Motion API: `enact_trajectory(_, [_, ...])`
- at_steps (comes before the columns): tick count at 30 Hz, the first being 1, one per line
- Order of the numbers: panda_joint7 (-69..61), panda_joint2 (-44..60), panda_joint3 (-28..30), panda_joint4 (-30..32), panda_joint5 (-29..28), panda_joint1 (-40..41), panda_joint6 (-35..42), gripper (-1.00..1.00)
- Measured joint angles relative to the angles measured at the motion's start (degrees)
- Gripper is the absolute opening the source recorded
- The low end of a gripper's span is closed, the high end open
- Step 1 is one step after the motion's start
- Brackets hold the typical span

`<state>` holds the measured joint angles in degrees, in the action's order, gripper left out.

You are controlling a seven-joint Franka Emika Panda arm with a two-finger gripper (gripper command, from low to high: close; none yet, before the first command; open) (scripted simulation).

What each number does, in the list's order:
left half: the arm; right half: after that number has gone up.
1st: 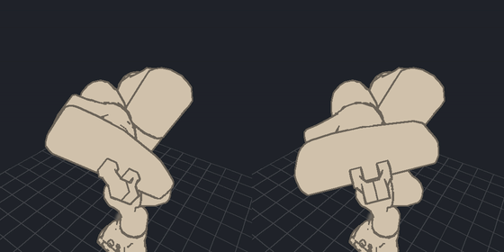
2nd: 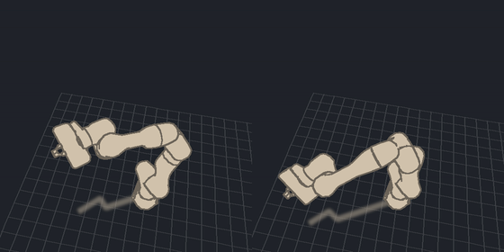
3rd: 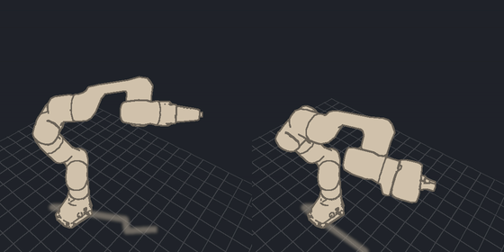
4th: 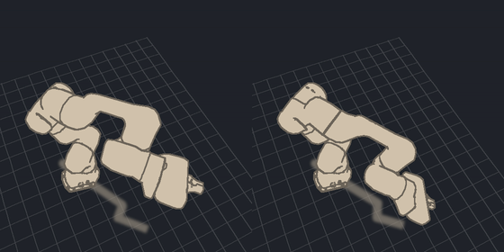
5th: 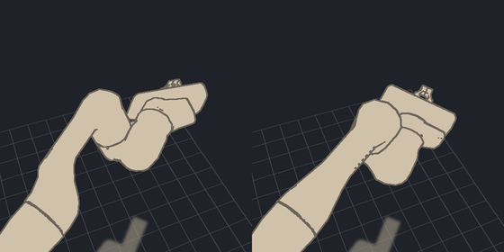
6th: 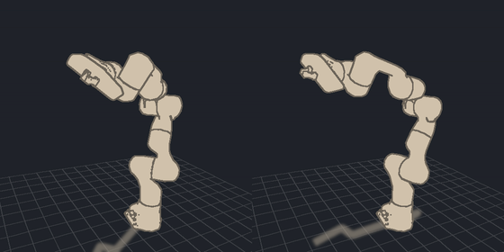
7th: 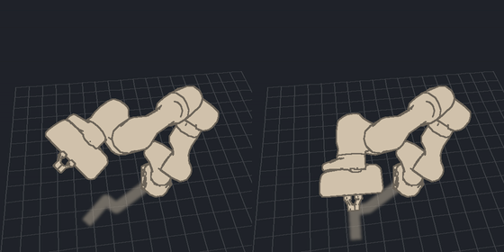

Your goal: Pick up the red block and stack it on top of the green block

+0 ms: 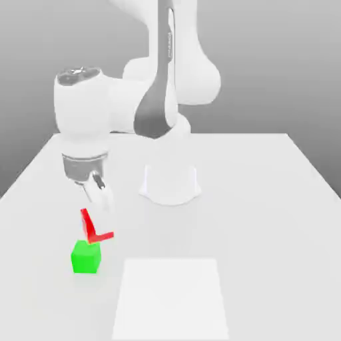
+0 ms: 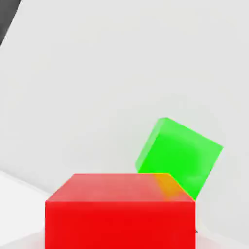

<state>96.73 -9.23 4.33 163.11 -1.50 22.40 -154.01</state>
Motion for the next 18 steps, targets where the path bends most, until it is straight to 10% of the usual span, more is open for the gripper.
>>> enact_trajectory(14, [13.1, 11.1, -0.6, 0.3, 1.1, 5.0, -11.4, -1.0])
enact_trajectory(15, [12.6, 12.3, -0.9, 0.3, 1.8, 5.0, -12.6, 1.0])
enact_trajectory(18, [12.6, 12.3, -0.9, 0.3, 1.8, 5.0, -12.6, 1.0])
